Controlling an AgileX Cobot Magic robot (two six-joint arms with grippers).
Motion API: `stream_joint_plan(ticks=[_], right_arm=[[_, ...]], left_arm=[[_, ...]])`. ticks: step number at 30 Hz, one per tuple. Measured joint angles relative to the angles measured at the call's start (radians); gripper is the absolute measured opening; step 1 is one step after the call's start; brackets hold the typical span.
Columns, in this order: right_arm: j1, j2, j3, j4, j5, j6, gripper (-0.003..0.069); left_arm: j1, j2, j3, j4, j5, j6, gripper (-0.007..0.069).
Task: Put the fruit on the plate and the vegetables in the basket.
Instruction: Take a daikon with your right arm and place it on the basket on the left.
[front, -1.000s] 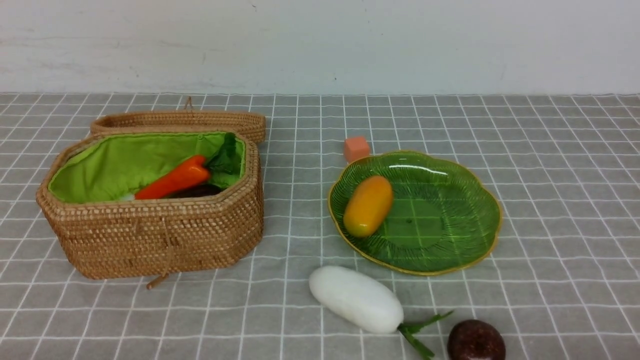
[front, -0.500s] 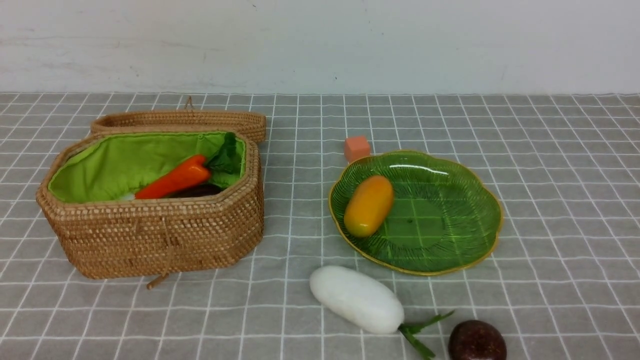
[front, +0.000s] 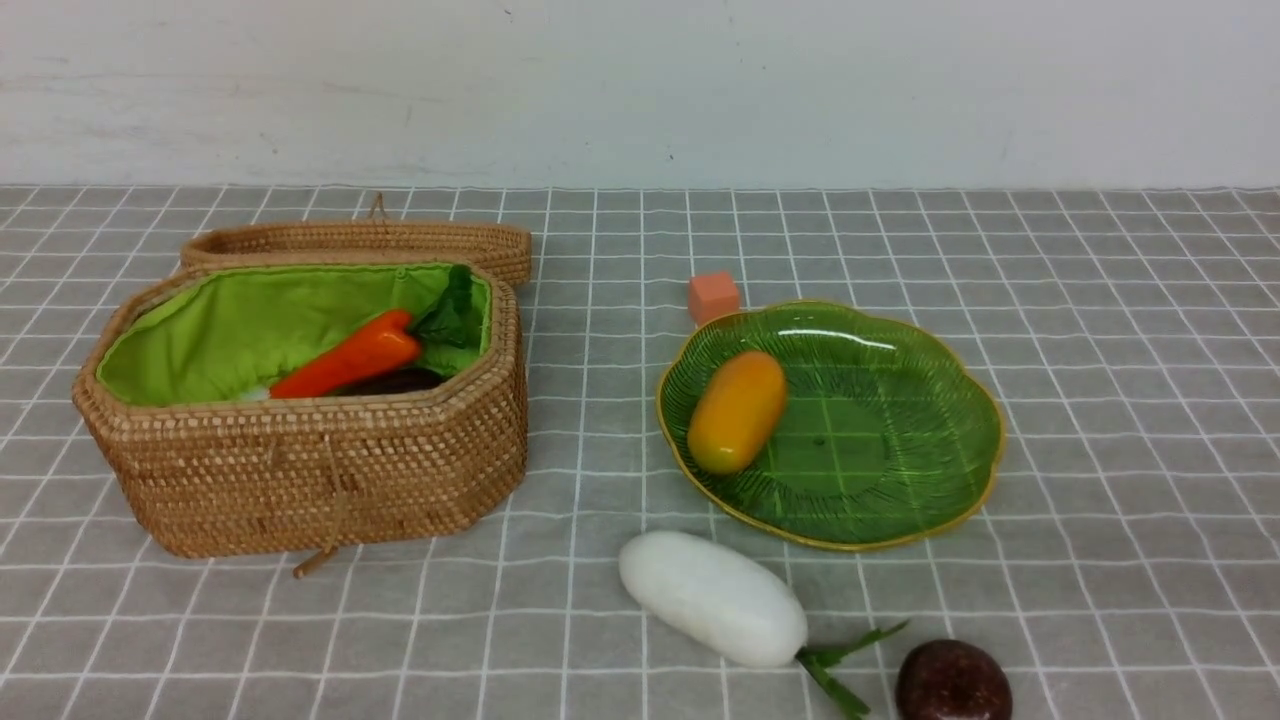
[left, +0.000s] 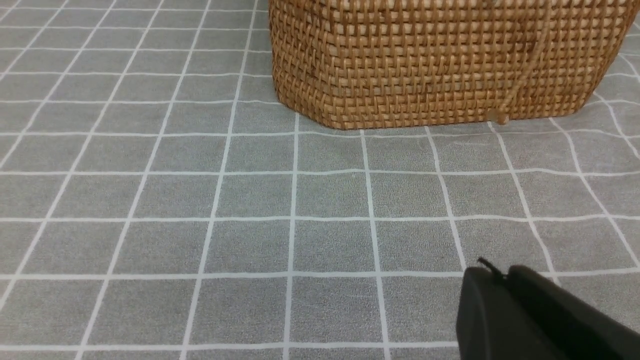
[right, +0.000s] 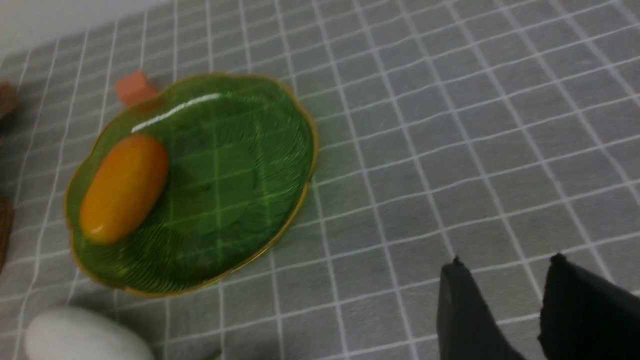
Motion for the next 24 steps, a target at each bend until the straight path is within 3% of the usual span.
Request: stream_joint_plan(ticks=[5, 8, 11, 17, 22, 24], right_arm=[[0.09, 0.055, -0.007, 0.31, -0.011, -0.347, 0.0242], [0.158, 0.111, -0.011, 0.442, 0.006, -0.536, 0.0242], [0.206, 0.187, -0.05, 0.492, 0.069, -0.627, 0.0242], [0.275, 0.379, -0.208, 0.457, 0.227, -0.647, 0.0248], [0.433, 0.583, -0.398, 0.363, 0.279, -0.594, 0.0281], [0.544, 0.682, -0.5, 0.258, 0.283, -0.497, 0.0316]], left_arm=[[0.0, 0.0, 0.0, 0.0, 0.0, 0.0, 0.005], [0.0, 0.0, 0.0, 0.0, 0.0, 0.0, 0.0054], [0.0, 0.0, 0.0, 0.0, 0.0, 0.0, 0.0054], [0.0, 0.0, 0.0, 0.0, 0.0, 0.0, 0.0057], [0.0, 0.0, 0.0, 0.0, 0.0, 0.0, 0.0062], [0.0, 0.0, 0.0, 0.0, 0.0, 0.0, 0.0068]])
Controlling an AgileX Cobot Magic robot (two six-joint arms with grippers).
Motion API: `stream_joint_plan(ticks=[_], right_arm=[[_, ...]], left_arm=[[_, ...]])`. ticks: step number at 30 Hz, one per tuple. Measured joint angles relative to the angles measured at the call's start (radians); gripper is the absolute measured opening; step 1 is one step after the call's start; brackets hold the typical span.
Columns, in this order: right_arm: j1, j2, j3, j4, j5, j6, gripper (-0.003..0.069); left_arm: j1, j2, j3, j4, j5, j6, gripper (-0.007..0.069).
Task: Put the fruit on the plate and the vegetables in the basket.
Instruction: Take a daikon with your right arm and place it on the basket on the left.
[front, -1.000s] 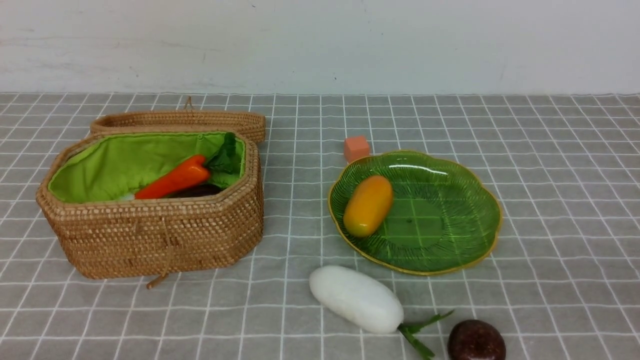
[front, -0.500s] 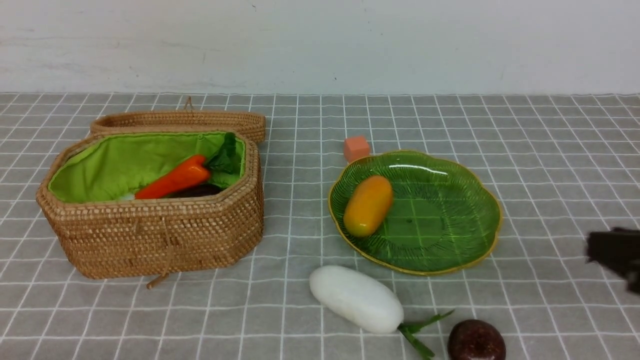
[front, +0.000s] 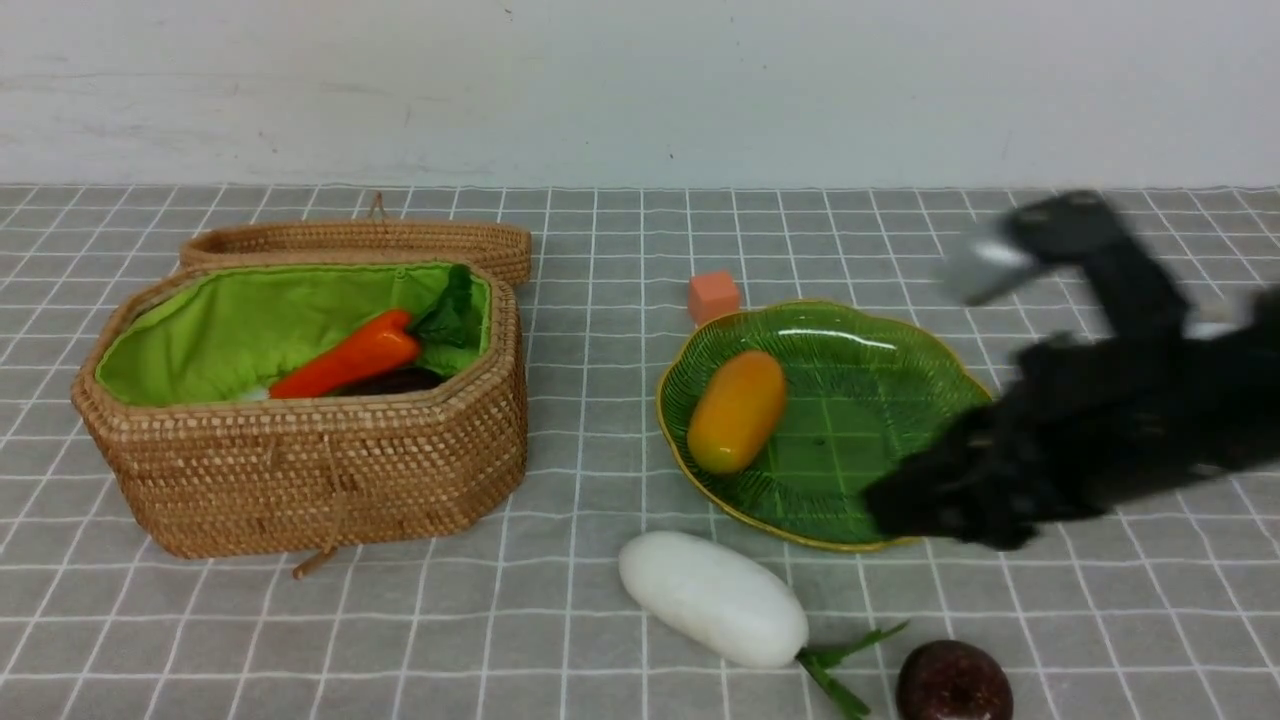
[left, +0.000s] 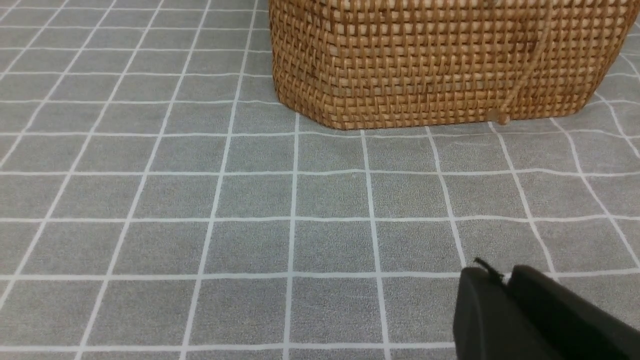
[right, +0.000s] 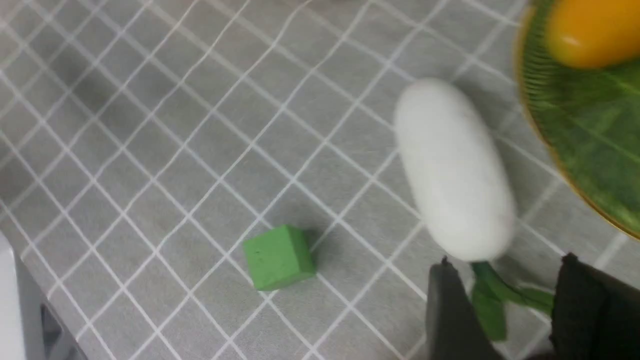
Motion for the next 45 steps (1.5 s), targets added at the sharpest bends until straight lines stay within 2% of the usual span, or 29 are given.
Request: stream_joint_plan(ticks=[1, 2, 4, 5, 6, 9, 12, 15, 24, 31, 35, 38, 45], right_arm=[[0.04, 0.039, -0.037, -0.06, 0.004, 0.052, 0.0333], [0.048, 0.047, -0.037, -0.072, 0.004, 0.052, 0.0333], [0.13, 0.146, -0.122, -0.241, 0.029, 0.202, 0.0389], [0.142, 0.163, -0.136, -0.268, 0.032, 0.213, 0.0394], [0.184, 0.228, -0.184, -0.363, 0.054, 0.307, 0.044], [0.235, 0.331, -0.259, -0.459, 0.072, 0.392, 0.0513], [0.259, 0.418, -0.311, -0.474, 0.077, 0.416, 0.057], [0.264, 0.475, -0.346, -0.477, 0.078, 0.419, 0.0594], [0.264, 0.607, -0.365, -0.552, 0.075, 0.419, 0.0546], [0.264, 0.621, -0.377, -0.524, 0.088, 0.38, 0.0519], [0.264, 0.632, -0.443, -0.445, 0.162, 0.346, 0.0519], [0.264, 0.633, -0.549, -0.374, 0.235, 0.305, 0.0519], [0.265, 0.633, -0.802, -0.235, 0.291, 0.254, 0.0519]], left_arm=[[0.0, 0.0, 0.0, 0.0, 0.0, 0.0, 0.0069], [0.0, 0.0, 0.0, 0.0, 0.0, 0.0, 0.007], [0.0, 0.0, 0.0, 0.0, 0.0, 0.0, 0.0074], [0.0, 0.0, 0.0, 0.0, 0.0, 0.0, 0.0074], [0.0, 0.0, 0.0, 0.0, 0.0, 0.0, 0.0075], [0.0, 0.0, 0.0, 0.0, 0.0, 0.0, 0.0078], [0.0, 0.0, 0.0, 0.0, 0.0, 0.0, 0.0081], [0.0, 0.0, 0.0, 0.0, 0.0, 0.0, 0.0083], [0.0, 0.0, 0.0, 0.0, 0.0, 0.0, 0.0088], [0.0, 0.0, 0.0, 0.0, 0.0, 0.0, 0.0092], [0.0, 0.0, 0.0, 0.0, 0.0, 0.0, 0.0093], [0.0, 0.0, 0.0, 0.0, 0.0, 0.0, 0.0097], [0.0, 0.0, 0.0, 0.0, 0.0, 0.0, 0.0103]])
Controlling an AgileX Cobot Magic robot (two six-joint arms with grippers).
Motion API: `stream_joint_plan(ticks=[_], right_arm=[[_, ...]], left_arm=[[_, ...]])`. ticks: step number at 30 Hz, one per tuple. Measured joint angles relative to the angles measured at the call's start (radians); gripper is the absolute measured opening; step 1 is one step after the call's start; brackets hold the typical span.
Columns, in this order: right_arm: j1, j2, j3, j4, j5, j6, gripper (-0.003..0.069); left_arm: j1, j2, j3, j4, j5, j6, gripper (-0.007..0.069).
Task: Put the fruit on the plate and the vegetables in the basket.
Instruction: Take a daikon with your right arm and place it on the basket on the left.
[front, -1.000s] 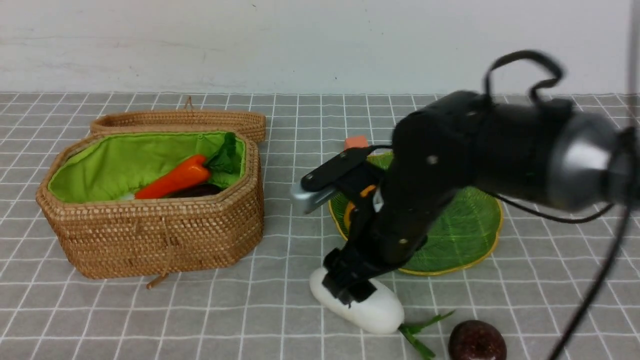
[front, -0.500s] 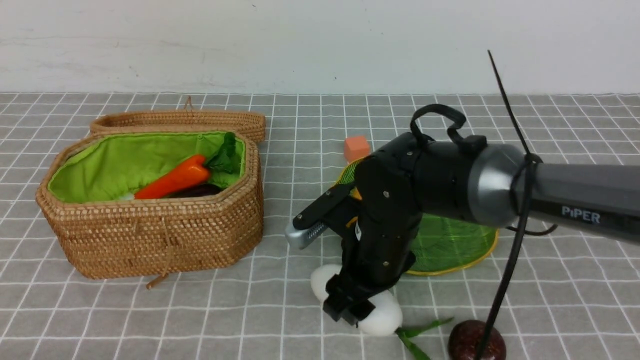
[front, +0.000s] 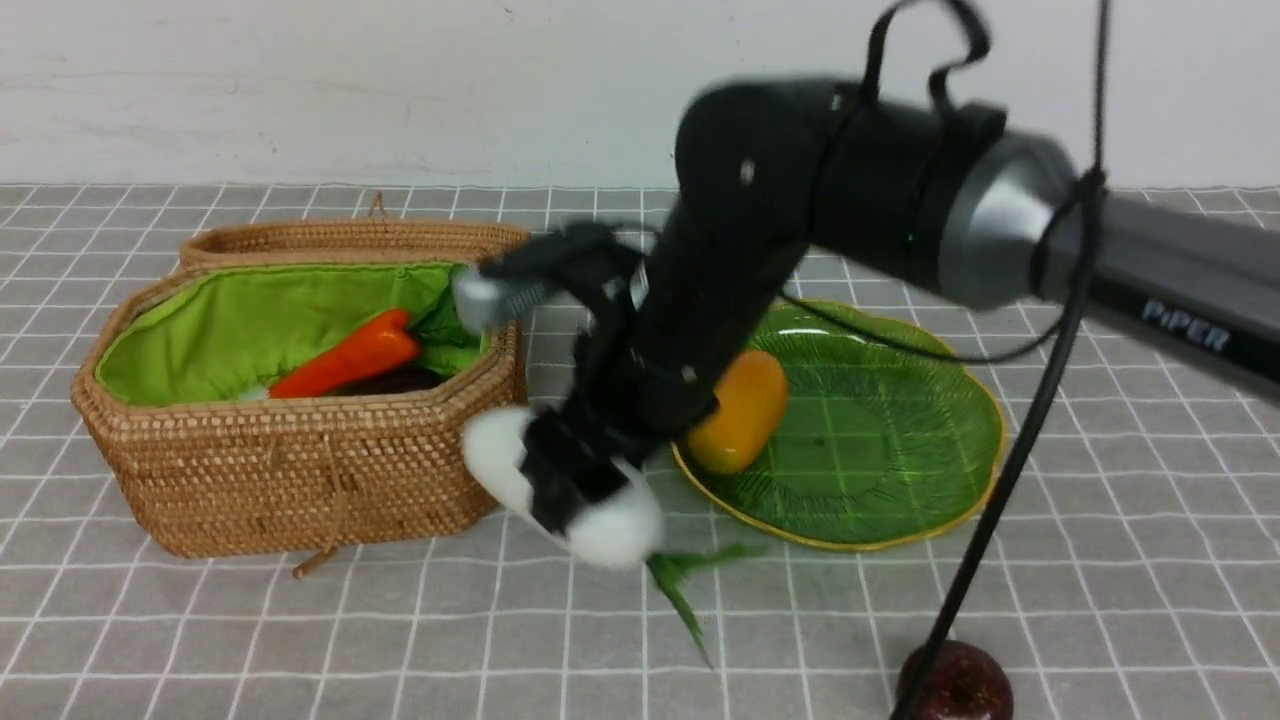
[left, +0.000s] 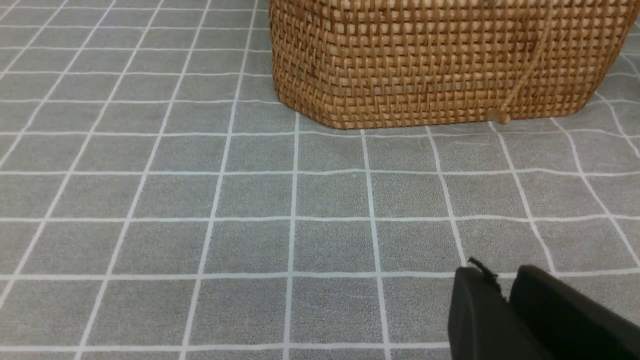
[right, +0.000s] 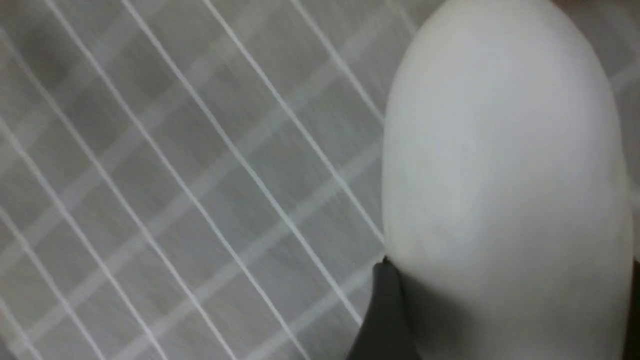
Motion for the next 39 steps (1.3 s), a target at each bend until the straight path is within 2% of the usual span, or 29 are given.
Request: stream_joint_plan(ticks=[4, 8, 12, 13, 17, 21, 28, 31, 32, 34, 38, 39], right_arm=[[0.002, 0.0, -0.103, 0.025, -0.009, -0.001, 0.0519], [0.003, 0.001, -0.154, 0.037, -0.127, -0.016, 0.0519], [0.004, 0.04, -0.161, 0.128, -0.415, -0.122, 0.0518], [0.005, 0.042, -0.161, 0.135, -0.415, -0.122, 0.0518], [0.028, 0.126, -0.161, 0.252, -0.705, -0.293, 0.0518], [0.05, 0.188, -0.161, 0.281, -0.828, -0.353, 0.0518], [0.055, 0.253, -0.161, 0.288, -0.803, -0.36, 0.0526], [0.055, 0.256, -0.161, 0.288, -0.773, -0.36, 0.0613], [0.054, 0.252, -0.161, 0.288, -0.75, -0.361, 0.0653], [0.05, 0.237, -0.161, 0.285, -0.683, -0.361, 0.0676], [0.039, 0.177, -0.161, 0.259, -0.515, -0.33, 0.0672], [0.028, 0.115, -0.161, 0.218, -0.413, -0.275, 0.0661]], left_arm=[[0.0, 0.0, 0.0, 0.0, 0.0, 0.0, 0.0106], [0.0, 0.0, 0.0, 0.0, 0.0, 0.0, 0.0111], [0.0, 0.0, 0.0, 0.0, 0.0, 0.0, 0.0113], [0.0, 0.0, 0.0, 0.0, 0.0, 0.0, 0.0113], [0.0, 0.0, 0.0, 0.0, 0.0, 0.0, 0.012], [0.0, 0.0, 0.0, 0.0, 0.0, 0.0, 0.0124], [0.0, 0.0, 0.0, 0.0, 0.0, 0.0, 0.0131], [0.0, 0.0, 0.0, 0.0, 0.0, 0.0, 0.0133], [0.0, 0.0, 0.0, 0.0, 0.0, 0.0, 0.0136], [0.0, 0.0, 0.0, 0.0, 0.0, 0.0, 0.0139], [0.0, 0.0, 0.0, 0.0, 0.0, 0.0, 0.0145], [0.0, 0.0, 0.0, 0.0, 0.0, 0.0, 0.0146]])
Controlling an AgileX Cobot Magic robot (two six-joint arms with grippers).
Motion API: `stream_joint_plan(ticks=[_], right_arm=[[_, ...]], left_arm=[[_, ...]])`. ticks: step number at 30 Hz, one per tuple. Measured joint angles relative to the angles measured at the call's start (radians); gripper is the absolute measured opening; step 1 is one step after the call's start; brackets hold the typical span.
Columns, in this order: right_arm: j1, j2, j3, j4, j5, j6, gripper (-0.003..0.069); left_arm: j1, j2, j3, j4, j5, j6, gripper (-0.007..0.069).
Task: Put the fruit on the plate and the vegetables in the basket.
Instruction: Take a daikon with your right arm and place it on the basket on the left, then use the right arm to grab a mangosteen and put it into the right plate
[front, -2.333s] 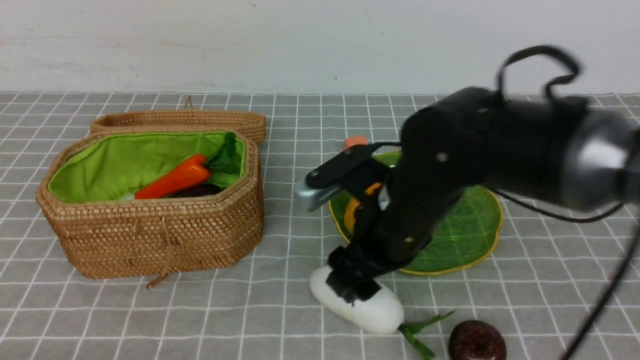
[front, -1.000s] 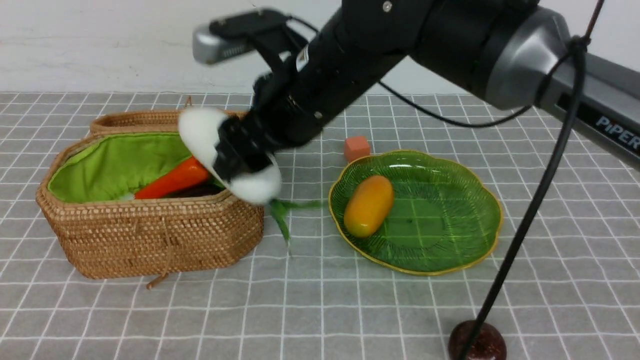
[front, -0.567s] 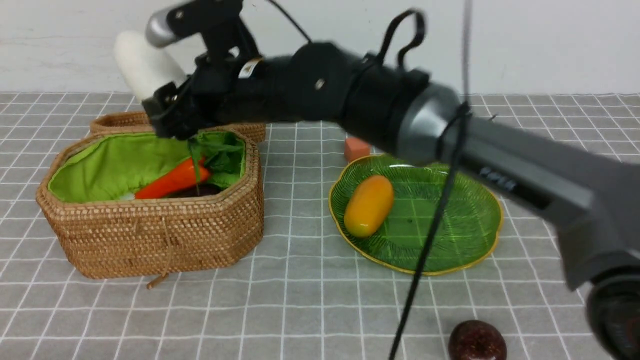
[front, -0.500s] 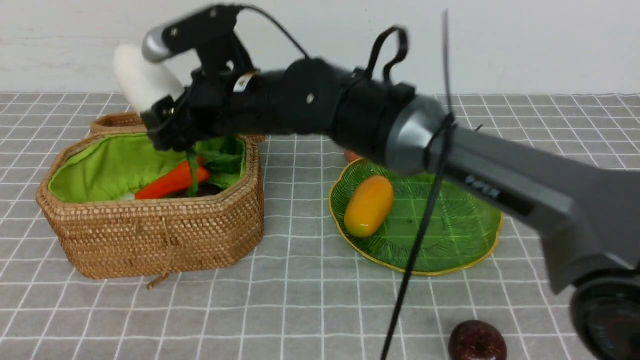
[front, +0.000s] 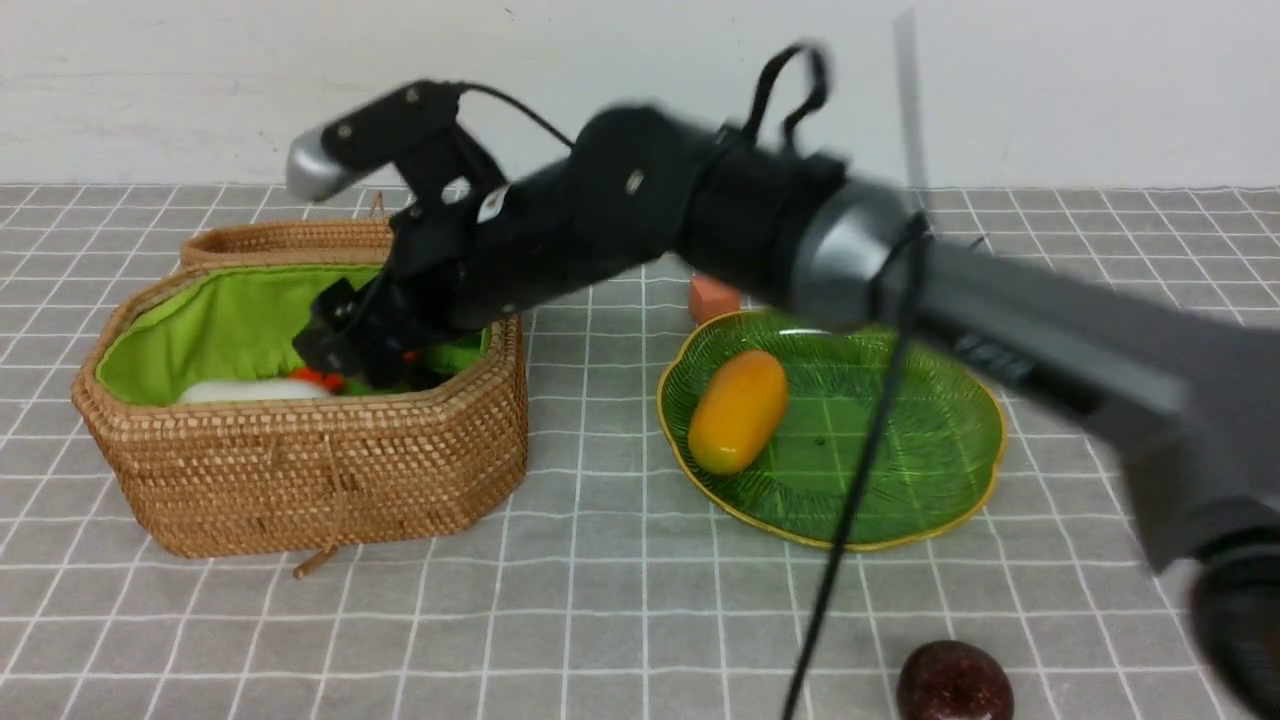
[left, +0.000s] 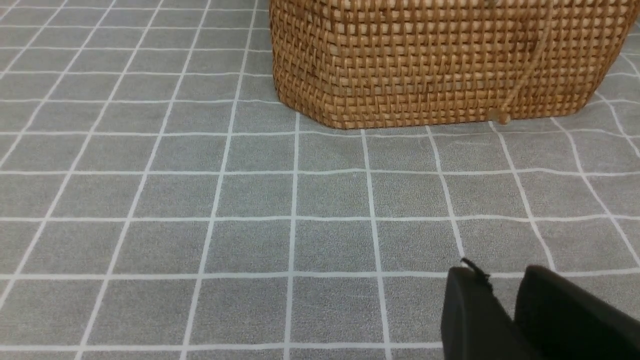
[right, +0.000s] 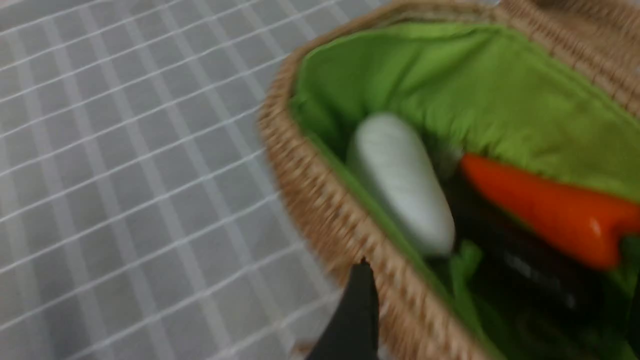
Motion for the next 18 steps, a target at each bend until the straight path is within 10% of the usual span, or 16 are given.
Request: stream_joint_plan(ticks=[7, 18], right_arm=[[-0.09, -0.292, 0.0, -0.359, 0.455, 0.381, 0.0587], [-0.147, -0.688, 0.493, -0.578, 0.544, 0.705, 0.0531]], left_arm=[[0.0, 0.0, 0.0, 0.0, 0.0, 0.0, 0.0153], [0.0, 0.0, 0.0, 0.0, 0.0, 0.001, 0.0164]])
